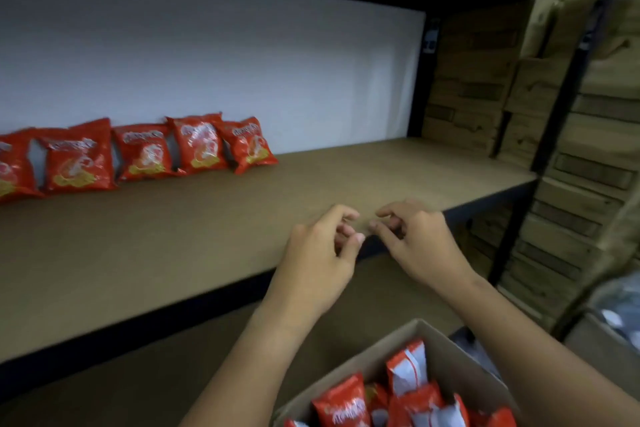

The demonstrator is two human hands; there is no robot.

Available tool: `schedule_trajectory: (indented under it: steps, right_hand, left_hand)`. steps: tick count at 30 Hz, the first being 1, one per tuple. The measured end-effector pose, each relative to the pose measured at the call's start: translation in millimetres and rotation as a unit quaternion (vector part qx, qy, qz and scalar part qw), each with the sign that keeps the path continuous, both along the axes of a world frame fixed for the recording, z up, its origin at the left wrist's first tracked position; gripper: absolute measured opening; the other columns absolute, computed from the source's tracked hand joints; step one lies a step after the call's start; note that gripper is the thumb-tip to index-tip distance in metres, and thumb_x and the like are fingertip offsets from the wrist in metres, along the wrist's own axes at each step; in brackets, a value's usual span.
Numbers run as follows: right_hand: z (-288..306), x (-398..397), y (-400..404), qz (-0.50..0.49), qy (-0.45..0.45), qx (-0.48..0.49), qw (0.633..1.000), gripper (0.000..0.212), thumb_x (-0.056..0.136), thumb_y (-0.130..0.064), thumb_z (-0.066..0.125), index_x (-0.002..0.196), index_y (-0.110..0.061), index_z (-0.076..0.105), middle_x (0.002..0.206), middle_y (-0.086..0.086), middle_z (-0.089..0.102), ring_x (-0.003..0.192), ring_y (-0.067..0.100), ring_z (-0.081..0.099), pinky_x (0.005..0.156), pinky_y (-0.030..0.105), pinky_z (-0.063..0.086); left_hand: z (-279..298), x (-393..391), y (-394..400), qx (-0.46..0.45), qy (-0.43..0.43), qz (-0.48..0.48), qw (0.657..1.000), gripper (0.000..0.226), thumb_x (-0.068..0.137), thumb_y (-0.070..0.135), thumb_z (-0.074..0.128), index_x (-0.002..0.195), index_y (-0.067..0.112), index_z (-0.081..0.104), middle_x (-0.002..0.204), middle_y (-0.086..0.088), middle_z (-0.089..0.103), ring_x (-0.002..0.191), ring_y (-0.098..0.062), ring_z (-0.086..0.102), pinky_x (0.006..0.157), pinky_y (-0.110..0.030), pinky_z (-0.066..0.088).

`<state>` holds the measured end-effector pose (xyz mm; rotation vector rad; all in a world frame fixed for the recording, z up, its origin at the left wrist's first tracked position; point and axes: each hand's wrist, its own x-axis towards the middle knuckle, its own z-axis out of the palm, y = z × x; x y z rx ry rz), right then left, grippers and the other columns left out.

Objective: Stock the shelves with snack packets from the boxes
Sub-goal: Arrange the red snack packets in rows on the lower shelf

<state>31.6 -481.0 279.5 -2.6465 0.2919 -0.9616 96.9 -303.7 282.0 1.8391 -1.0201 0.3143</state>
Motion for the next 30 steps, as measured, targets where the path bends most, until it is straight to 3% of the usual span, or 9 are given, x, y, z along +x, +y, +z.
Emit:
schedule_trajectory:
  steps: [4,9,11,13,16,18,22,27,30]
  right_hand:
    - [-43,-50,-18,-0.038,-0.002,0.02,0.999,0.023,0.085,-0.03,0.076,0.103,-0.018,0.072,0.081,-0.005,0.058,0.072,0.007,0.052,0.068,0.02,0.042]
    - [-116,-92,-37,-0.077,0.193,0.091,0.974,0.013,0.081,-0.041,0.062,0.08,-0.029,0.067,0.071,-0.01,0.059,0.069,0.011,0.059,0.065,0.028,0.047]
    - [-147,-99,-44,-0.076,0.309,0.061,0.946,0.029,0.074,-0.053,0.053,0.074,-0.026,0.063,0.07,-0.008,0.061,0.072,0.014,0.062,0.064,0.024,0.042]
    - [-176,-105,-48,-0.056,0.397,0.042,0.915,0.049,0.065,-0.067,0.056,0.088,-0.025,0.068,0.084,-0.007,0.068,0.082,0.014,0.065,0.071,0.027,0.05]
    - [-200,-117,-41,-0.044,0.467,0.037,0.883,0.07,0.051,-0.073,0.067,0.107,-0.031,0.064,0.099,-0.011,0.07,0.091,0.011,0.064,0.082,0.034,0.054]
    - [-211,-123,-36,-0.048,0.48,0.045,0.875,0.079,0.052,-0.066,0.077,0.121,-0.031,0.059,0.114,-0.011,0.067,0.103,0.014,0.063,0.091,0.035,0.053]
    - [-220,-121,-36,-0.047,0.475,0.085,0.874,0.07,0.065,-0.042,0.085,0.128,-0.028,0.058,0.126,-0.007,0.061,0.112,0.015,0.06,0.096,0.031,0.05]
    - [-221,-118,-41,-0.045,0.467,0.133,0.873,0.052,0.066,-0.026,0.087,0.115,-0.024,0.069,0.115,-0.009,0.069,0.098,0.009,0.066,0.082,0.02,0.053]
    - [-213,-118,-43,-0.028,0.463,0.148,0.874,0.037,0.073,-0.019,0.082,0.109,-0.018,0.072,0.107,-0.006,0.072,0.091,0.006,0.064,0.068,0.008,0.044]
  left_hand:
    - [-49,-33,-25,0.023,0.051,-0.079,0.995,0.017,0.087,0.017,0.073,0.102,0.023,0.068,0.077,0.011,0.067,0.071,-0.003,0.063,0.065,-0.01,0.046]
    - [-142,-29,-48,0.179,0.154,-0.04,0.971,0.017,0.084,0.011,0.07,0.098,0.019,0.069,0.076,0.005,0.069,0.072,-0.003,0.065,0.071,-0.018,0.053]
    - [-176,-28,-50,0.267,0.17,0.01,0.949,0.015,0.082,0.012,0.064,0.096,0.016,0.068,0.086,-0.003,0.07,0.085,-0.018,0.069,0.081,-0.029,0.054]
    - [-202,-31,-47,0.343,0.172,0.061,0.921,0.018,0.084,0.017,0.062,0.101,0.012,0.067,0.1,-0.013,0.068,0.098,-0.032,0.067,0.086,-0.035,0.053]
    - [-228,-38,-38,0.443,0.156,0.111,0.876,0.027,0.088,0.02,0.066,0.113,0.011,0.066,0.113,-0.012,0.068,0.107,-0.031,0.067,0.087,-0.039,0.056]
    - [-239,-39,-34,0.474,0.141,0.127,0.86,0.029,0.089,0.017,0.064,0.118,0.012,0.065,0.117,-0.009,0.068,0.109,-0.029,0.067,0.087,-0.038,0.055]
    - [-252,-40,-36,0.513,0.086,0.137,0.843,0.029,0.092,0.01,0.052,0.118,0.014,0.065,0.12,-0.008,0.068,0.113,-0.028,0.065,0.093,-0.038,0.053]
    - [-255,-43,-40,0.53,0.083,0.13,0.834,0.029,0.095,0.011,0.049,0.12,0.015,0.062,0.124,-0.01,0.063,0.117,-0.03,0.06,0.098,-0.041,0.048]
    - [-260,-44,-43,0.502,0.125,0.106,0.849,0.03,0.097,0.012,0.047,0.123,0.017,0.061,0.126,-0.013,0.058,0.117,-0.032,0.057,0.097,-0.044,0.051]
